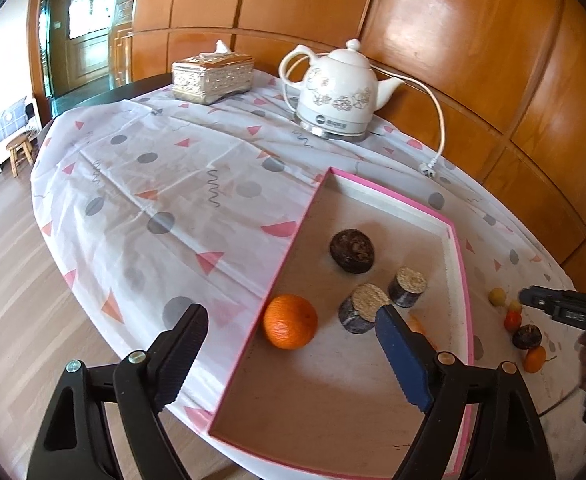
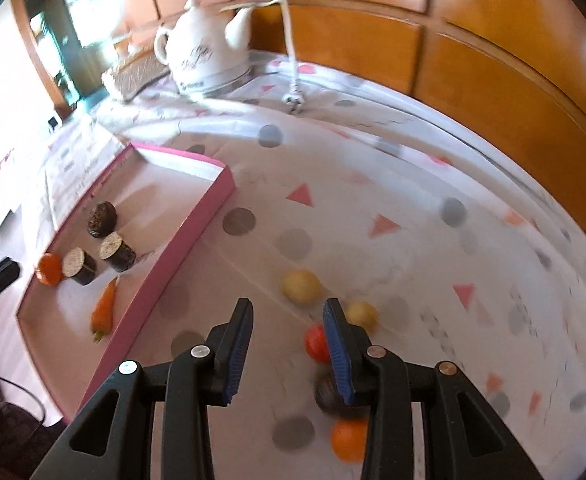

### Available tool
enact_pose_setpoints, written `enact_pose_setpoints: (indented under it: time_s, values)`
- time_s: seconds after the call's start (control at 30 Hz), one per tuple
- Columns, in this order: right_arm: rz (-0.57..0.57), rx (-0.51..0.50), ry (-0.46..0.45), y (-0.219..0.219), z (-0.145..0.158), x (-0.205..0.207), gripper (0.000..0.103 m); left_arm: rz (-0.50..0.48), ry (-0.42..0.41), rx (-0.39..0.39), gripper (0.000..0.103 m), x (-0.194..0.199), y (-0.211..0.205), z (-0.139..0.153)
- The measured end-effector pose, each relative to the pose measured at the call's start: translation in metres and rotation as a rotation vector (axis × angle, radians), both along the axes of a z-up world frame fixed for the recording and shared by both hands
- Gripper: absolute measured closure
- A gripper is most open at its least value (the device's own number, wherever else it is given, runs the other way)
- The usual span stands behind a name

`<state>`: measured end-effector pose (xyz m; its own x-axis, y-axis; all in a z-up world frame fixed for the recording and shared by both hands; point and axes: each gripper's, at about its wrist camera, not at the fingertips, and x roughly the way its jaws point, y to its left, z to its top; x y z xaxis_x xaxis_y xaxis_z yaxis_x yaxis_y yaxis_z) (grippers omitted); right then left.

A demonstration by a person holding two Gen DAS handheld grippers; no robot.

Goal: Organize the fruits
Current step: 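Move the right tool to the small yellow round fruit and grasp it, then carry the yellow fruit into the pink tray and open the right gripper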

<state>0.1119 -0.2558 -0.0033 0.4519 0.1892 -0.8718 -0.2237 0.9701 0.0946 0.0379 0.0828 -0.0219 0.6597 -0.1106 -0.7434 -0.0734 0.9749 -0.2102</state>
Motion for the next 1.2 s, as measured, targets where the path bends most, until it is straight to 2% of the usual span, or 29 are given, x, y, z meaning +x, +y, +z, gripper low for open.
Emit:
enact_pose_setpoints:
  time_s: [0.2,0.33,0.37,0.7,0.83,1.2]
  values:
    - [0.015,-0.125,0.055,0.017,-0.031,0.029,0.066,0.047,0.020,-0.018,0.017,0.000,0.015,-0.006]
    - [-0.015,-0.158,0.076,0.012,-0.046,0.035,0.067,0.059,0.027,-0.023,0.013,0.001,0.017,-0.008]
    - [-0.022,-0.145,0.084,0.009,-0.049,0.036,0.078,0.058,0.030,-0.024,0.013,0.002,0.016,-0.009]
    - [-0.055,-0.085,0.058,0.005,-0.052,0.026,0.078,0.065,0.040,-0.017,0.012,0.003,0.014,-0.009]
    - [-0.059,-0.045,0.023,0.011,-0.040,0.016,0.078,0.064,0.032,-0.011,0.012,0.001,0.014,-0.006]
    - [0.089,0.089,-0.056,0.071,0.001,-0.010,0.078,0.058,0.038,-0.024,0.011,-0.002,0.014,-0.007]
